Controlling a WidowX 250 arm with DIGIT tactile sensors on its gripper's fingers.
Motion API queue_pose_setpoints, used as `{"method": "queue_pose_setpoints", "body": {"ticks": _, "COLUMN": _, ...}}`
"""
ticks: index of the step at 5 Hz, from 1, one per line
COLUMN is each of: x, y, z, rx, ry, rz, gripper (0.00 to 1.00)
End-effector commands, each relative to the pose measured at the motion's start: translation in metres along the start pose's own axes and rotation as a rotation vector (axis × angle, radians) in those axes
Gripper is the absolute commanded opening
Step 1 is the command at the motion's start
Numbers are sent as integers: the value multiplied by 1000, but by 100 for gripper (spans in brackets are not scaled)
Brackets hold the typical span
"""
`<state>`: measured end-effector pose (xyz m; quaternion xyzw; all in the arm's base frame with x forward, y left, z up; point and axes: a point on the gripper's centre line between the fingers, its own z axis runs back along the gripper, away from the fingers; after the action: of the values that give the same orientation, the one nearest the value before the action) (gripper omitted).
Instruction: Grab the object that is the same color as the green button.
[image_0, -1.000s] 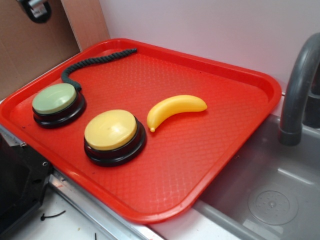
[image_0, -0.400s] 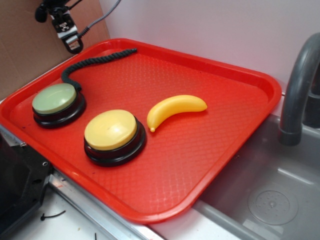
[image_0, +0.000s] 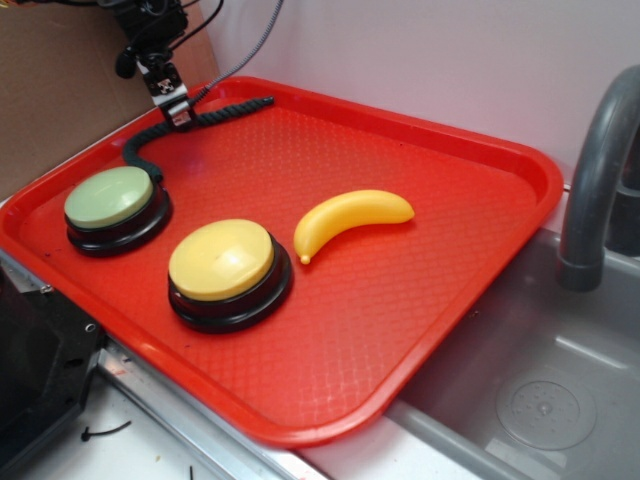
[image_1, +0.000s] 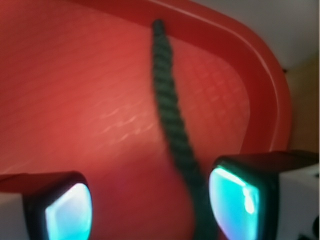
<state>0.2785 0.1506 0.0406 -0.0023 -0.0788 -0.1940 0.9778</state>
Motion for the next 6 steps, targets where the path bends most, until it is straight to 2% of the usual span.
{"method": "queue_pose_setpoints", "body": {"ticks": 1, "x": 20, "y": 11, "z": -16, "rx": 68, "ry": 11, "rz": -55, "gripper": 100}}
{"method": "queue_pose_setpoints", "body": {"ticks": 2, "x": 19, "y": 12, "z": -26, "rx": 48, "ry": 10, "rz": -123, "gripper": 0}}
{"method": "queue_pose_setpoints", "body": {"ticks": 4, "x": 19, "y": 11, "z": -22, "rx": 52, "ry": 14, "rz": -89, "gripper": 0}}
{"method": "queue_pose_setpoints", "body": {"ticks": 5, "x": 18, "y": 10, "z": -13, "rx": 71, "ry": 25, "rz": -73, "gripper": 0}}
{"method": "queue_pose_setpoints", "body": {"ticks": 6, "x": 22, "y": 5, "z": -1, "rx": 78, "ry": 9, "rz": -57, "gripper": 0}}
